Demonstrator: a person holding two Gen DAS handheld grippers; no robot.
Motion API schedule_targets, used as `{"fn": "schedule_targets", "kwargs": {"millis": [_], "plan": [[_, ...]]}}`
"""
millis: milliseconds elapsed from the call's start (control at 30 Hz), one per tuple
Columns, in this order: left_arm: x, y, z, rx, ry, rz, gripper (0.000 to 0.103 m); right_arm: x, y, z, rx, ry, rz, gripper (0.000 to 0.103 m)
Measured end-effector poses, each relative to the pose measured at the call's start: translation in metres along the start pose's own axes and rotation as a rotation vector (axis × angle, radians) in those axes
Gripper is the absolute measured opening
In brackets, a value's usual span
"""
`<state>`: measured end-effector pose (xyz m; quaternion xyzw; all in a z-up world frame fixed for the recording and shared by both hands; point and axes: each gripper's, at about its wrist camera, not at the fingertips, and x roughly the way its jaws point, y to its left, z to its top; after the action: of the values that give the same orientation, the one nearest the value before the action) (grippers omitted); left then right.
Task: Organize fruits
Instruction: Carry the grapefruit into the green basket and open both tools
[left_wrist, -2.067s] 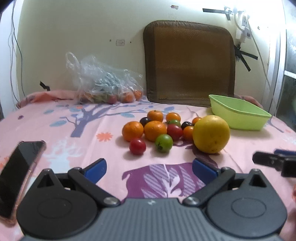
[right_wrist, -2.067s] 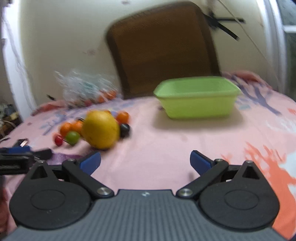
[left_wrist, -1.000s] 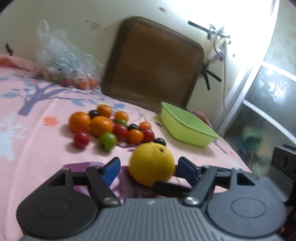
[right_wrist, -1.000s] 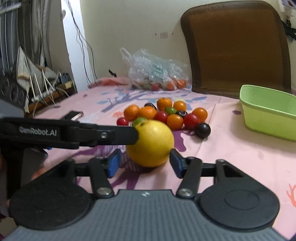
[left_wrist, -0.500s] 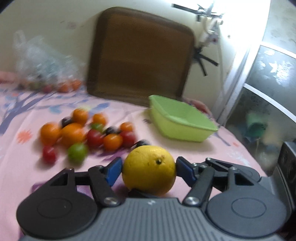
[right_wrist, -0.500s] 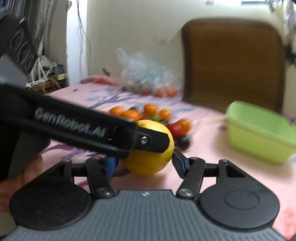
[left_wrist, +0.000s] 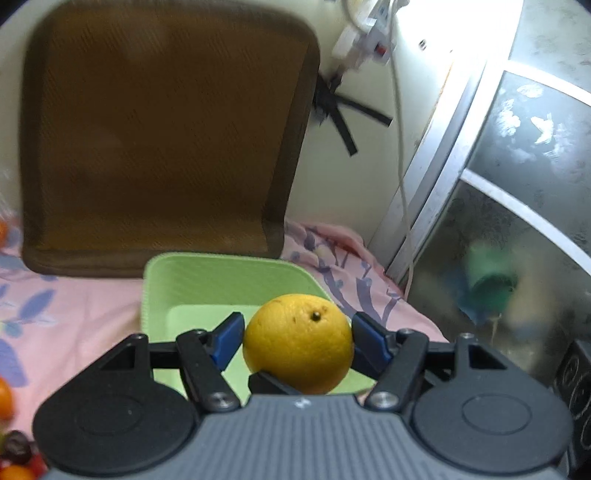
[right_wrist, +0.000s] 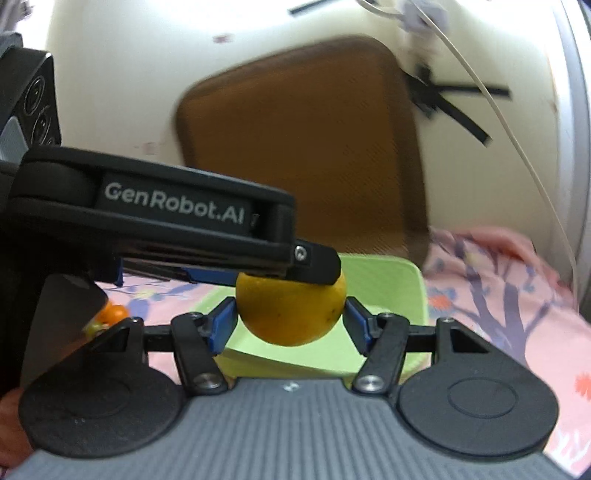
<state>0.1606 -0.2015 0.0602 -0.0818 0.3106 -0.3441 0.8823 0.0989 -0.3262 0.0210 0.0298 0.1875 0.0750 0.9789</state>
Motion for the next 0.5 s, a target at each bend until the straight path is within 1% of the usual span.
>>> {"fn": "schedule_targets", "kwargs": {"millis": [133,200,267,333,400,433,467,500], "plan": [[0.024,0.000,-0.004,-0.012,0.031,0.007,0.066,0.015,-0.013,-0.002,0.032,0.063,-0.019,0.065],[0.027,0.001,-0.005,-0.029,0.037,0.006,0.067,0.018,-0.009,-0.001,0.004,0.058,-0.039,0.067],[0.027,0.000,-0.005,-0.025,0.042,0.016,0.067,0.014,-0.003,-0.002,-0.021,0.038,-0.060,0.068],[0.019,0.000,-0.003,-0.016,0.017,0.009,0.070,0.005,-0.002,0.001,-0.027,-0.004,-0.049,0.068],[0.004,0.002,0.001,-0.021,-0.033,0.016,0.071,-0.005,-0.005,0.004,-0.003,-0.047,-0.054,0.068],[-0.006,0.005,0.003,-0.031,-0.065,0.028,0.072,-0.011,-0.010,0.006,0.020,-0.078,-0.070,0.068],[-0.014,0.009,0.005,-0.044,-0.101,0.056,0.075,-0.016,-0.016,0.008,0.049,-0.107,-0.089,0.068],[-0.021,0.014,0.007,-0.056,-0.128,0.101,0.076,-0.019,-0.026,0.011,0.101,-0.134,-0.112,0.068]]}}
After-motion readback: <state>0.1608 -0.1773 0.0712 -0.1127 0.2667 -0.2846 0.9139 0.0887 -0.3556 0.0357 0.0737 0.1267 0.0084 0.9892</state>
